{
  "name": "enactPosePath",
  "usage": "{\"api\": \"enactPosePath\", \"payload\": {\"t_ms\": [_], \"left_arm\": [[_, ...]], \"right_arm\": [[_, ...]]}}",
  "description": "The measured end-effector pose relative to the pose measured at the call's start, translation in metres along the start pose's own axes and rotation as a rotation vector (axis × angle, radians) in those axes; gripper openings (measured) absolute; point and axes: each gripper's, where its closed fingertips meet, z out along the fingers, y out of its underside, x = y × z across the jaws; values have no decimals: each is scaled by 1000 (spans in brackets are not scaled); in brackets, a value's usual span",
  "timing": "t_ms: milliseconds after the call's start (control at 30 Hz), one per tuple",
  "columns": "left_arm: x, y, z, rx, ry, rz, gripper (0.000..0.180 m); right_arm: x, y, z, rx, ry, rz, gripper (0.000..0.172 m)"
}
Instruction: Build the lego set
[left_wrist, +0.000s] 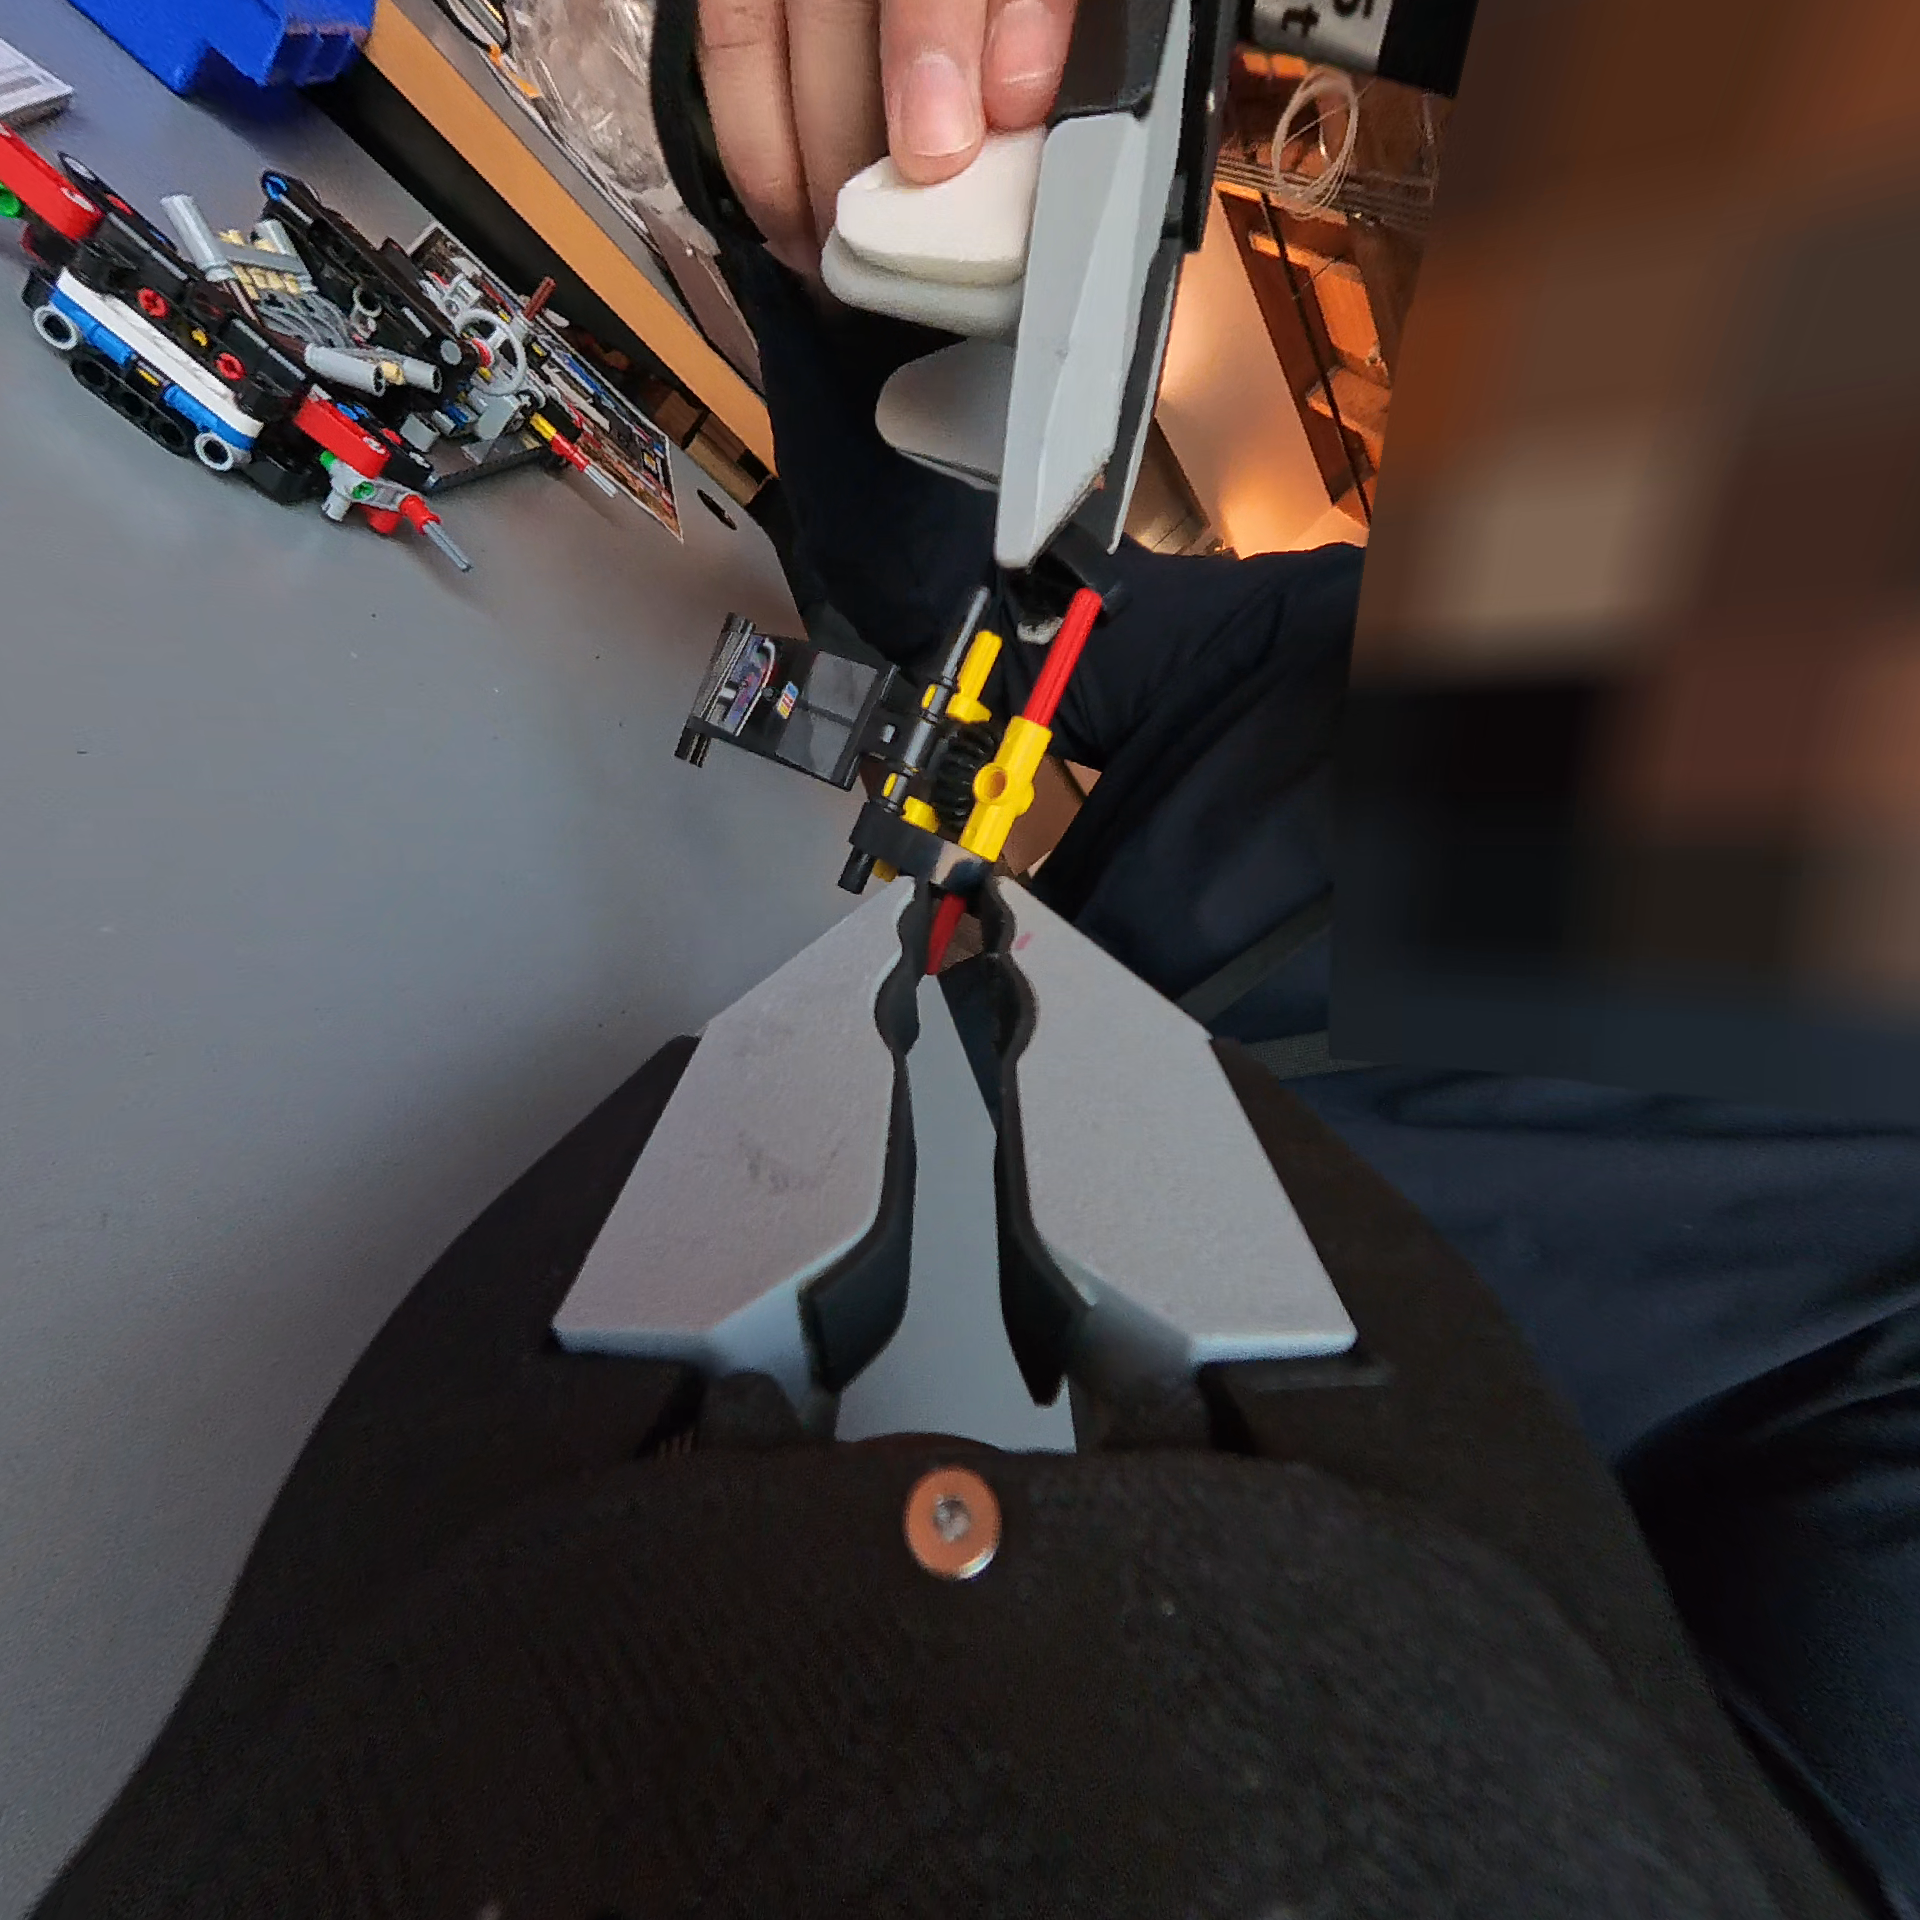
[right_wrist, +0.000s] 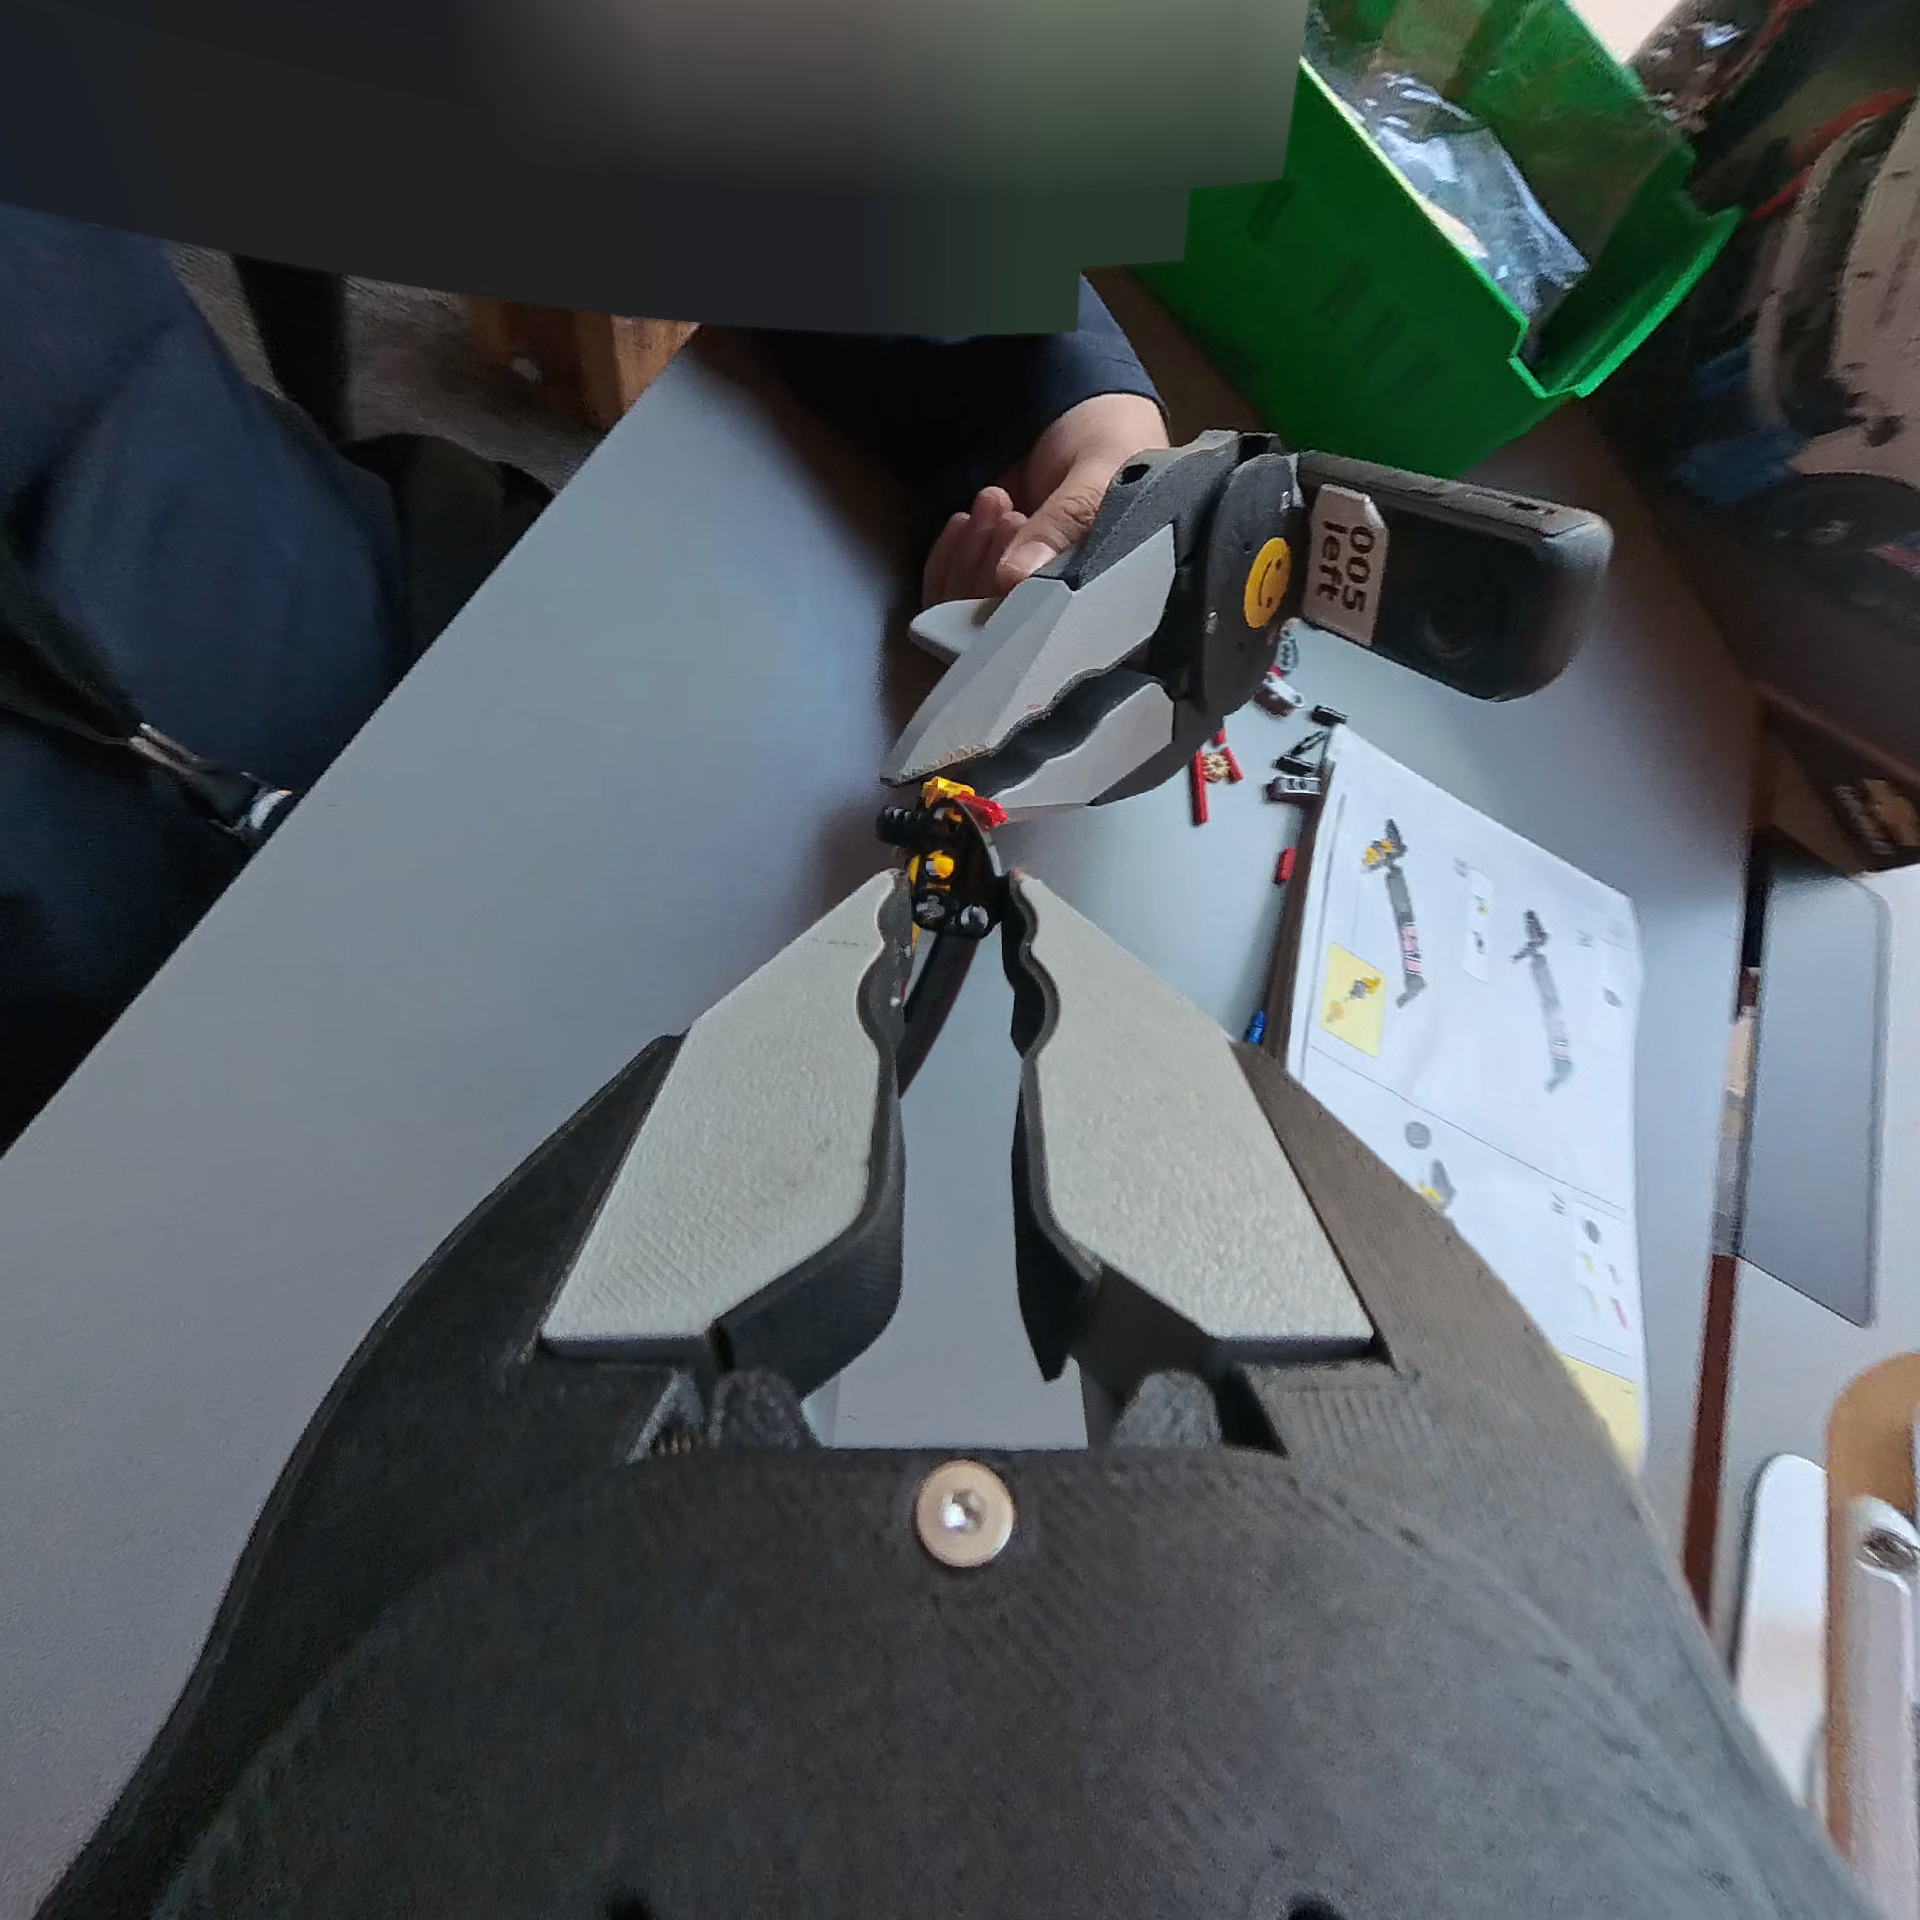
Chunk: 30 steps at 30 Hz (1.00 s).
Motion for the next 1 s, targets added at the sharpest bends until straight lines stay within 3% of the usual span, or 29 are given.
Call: {"api": "enactPosePath", "payload": {"t_ms": [200,633,1000], "left_arm": [[0,0,0,0,2,2,6],[0,0,1,3,-12,31,6],[-4,2,3,-14,-40,37,4]], "right_arm": [[9,-7,1,68,-101,78,14],[-2,-1,4,41,-268,109,14],[-4,11,0,-156,-470,186,14]]}}
